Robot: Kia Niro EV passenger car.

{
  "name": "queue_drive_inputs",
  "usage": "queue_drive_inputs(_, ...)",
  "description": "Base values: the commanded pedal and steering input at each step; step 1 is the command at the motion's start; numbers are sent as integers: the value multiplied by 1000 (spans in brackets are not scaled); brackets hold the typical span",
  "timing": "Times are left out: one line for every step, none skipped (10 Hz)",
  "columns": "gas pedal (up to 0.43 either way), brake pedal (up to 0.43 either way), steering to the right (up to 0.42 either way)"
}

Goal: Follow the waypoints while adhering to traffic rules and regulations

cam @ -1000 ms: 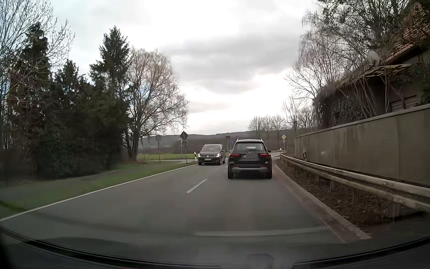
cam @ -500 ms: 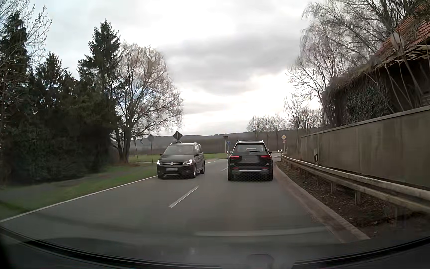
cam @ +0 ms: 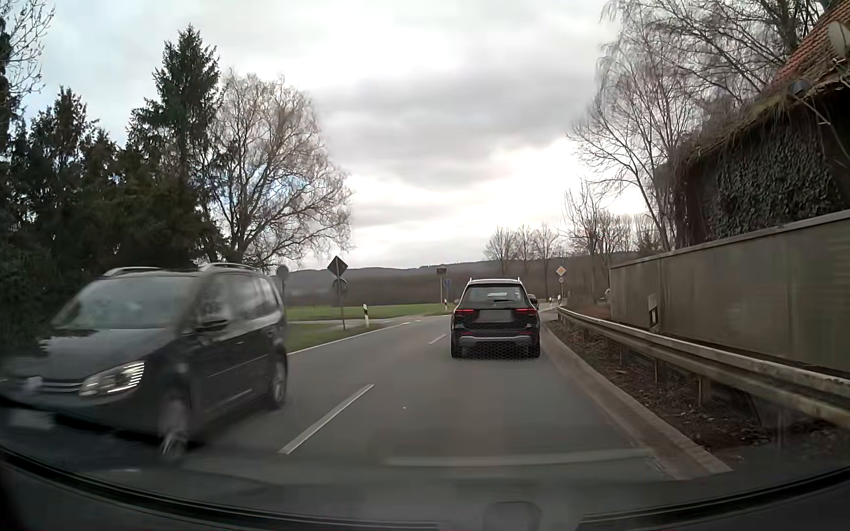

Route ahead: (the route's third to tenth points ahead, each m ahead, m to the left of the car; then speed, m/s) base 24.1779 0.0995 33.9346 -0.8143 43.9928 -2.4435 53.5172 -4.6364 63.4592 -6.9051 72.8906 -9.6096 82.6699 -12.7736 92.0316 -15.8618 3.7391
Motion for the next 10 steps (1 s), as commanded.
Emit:
queue_drive_inputs(169,0,18)
queue_drive_inputs(189,0,19)
queue_drive_inputs(189,0,19)
queue_drive_inputs(197,0,19)
queue_drive_inputs(220,0,19)
queue_drive_inputs(240,0,19)
queue_drive_inputs(240,0,18)
queue_drive_inputs(240,0,17)
queue_drive_inputs(240,0,17)
queue_drive_inputs(240,0,16)
